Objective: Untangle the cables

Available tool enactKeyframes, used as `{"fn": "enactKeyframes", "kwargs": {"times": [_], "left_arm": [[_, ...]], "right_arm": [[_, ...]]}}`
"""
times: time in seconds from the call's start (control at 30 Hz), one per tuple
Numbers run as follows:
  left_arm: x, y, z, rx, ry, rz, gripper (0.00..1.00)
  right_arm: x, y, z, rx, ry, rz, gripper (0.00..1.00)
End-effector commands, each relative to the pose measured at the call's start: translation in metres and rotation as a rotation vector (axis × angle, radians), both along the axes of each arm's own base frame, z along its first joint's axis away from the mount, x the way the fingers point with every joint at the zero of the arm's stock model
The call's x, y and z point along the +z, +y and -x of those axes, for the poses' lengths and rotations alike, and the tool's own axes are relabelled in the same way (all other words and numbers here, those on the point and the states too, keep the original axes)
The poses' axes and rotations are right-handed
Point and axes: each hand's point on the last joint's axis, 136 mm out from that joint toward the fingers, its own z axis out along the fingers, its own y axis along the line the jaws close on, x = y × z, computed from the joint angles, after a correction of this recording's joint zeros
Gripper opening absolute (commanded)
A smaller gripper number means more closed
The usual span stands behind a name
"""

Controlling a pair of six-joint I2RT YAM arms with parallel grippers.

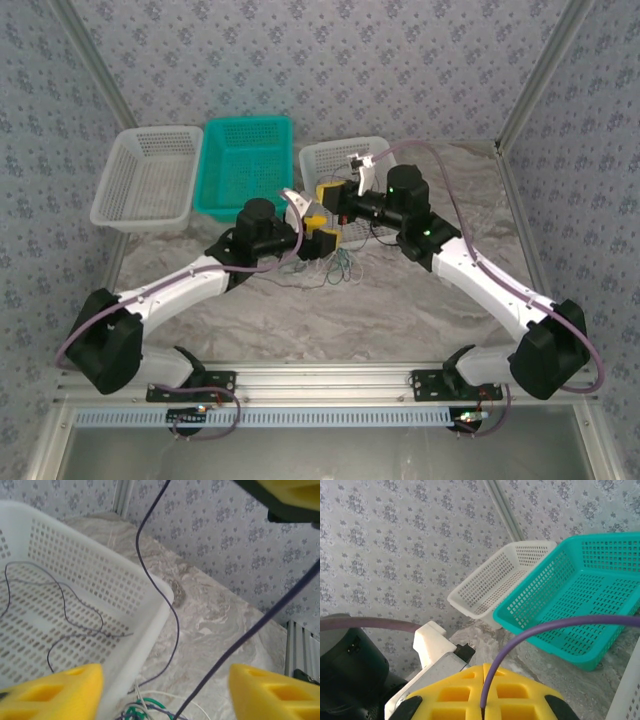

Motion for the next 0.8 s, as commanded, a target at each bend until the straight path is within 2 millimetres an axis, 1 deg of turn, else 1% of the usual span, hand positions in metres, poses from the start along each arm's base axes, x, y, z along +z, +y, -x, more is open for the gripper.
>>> {"fn": "enactKeyframes", "kwargs": {"times": [0.0,0.07,0.1,0.17,0.23,0.27,0.3,0.33,0.4,0.47,0.5,0.57,0.67,0.73,0.77], "left_arm": [[0.042,-0.018,0.004,-0.063,-0.144,0.090,0.39],[0.038,-0.016,0.001,-0.047,-0.132,0.066,0.08],[0.036,-0.015,-0.001,-0.034,-0.127,0.056,0.00],[0.035,-0.012,-0.002,-0.016,-0.118,0.050,0.00],[0.041,-0.010,-0.003,0.003,-0.102,0.074,0.00],[0.046,-0.009,-0.003,0.010,-0.094,0.098,0.00],[0.052,-0.009,-0.003,0.013,-0.088,0.129,0.00],[0.057,-0.009,-0.002,0.016,-0.080,0.153,0.00],[0.068,-0.007,-0.004,0.038,-0.054,0.193,0.00],[0.070,-0.002,-0.013,0.101,-0.012,0.191,0.00],[0.069,0.000,-0.016,0.125,0.009,0.180,0.00],[0.071,0.000,-0.017,0.133,0.027,0.184,0.00],[0.084,-0.003,-0.014,0.112,0.041,0.228,0.00],[0.093,-0.003,-0.011,0.099,0.047,0.243,0.00],[0.098,-0.004,-0.008,0.086,0.047,0.249,0.00]], "right_arm": [[0.017,0.010,0.015,0.062,0.009,-0.041,0.00],[0.018,0.007,0.014,0.046,0.009,-0.041,0.00],[0.019,0.005,0.013,0.039,0.011,-0.046,0.00],[0.020,0.003,0.013,0.033,0.013,-0.057,0.00],[0.019,0.000,0.012,0.022,0.021,-0.065,0.00],[0.019,-0.002,0.012,0.017,0.023,-0.065,0.03],[0.017,-0.004,0.013,0.011,0.023,-0.059,0.11],[0.016,-0.007,0.014,0.008,0.012,-0.045,0.23],[0.008,-0.016,0.020,-0.010,-0.014,-0.002,0.63],[0.002,-0.026,0.030,-0.022,-0.059,0.038,0.82],[-0.003,-0.031,0.038,-0.016,-0.094,0.065,0.88],[-0.012,-0.042,0.053,-0.020,-0.183,0.105,0.90],[-0.035,-0.052,0.071,-0.035,-0.312,0.130,0.90],[-0.045,-0.058,0.076,-0.066,-0.391,0.118,0.90],[-0.048,-0.060,0.075,-0.091,-0.417,0.119,0.90]]}}
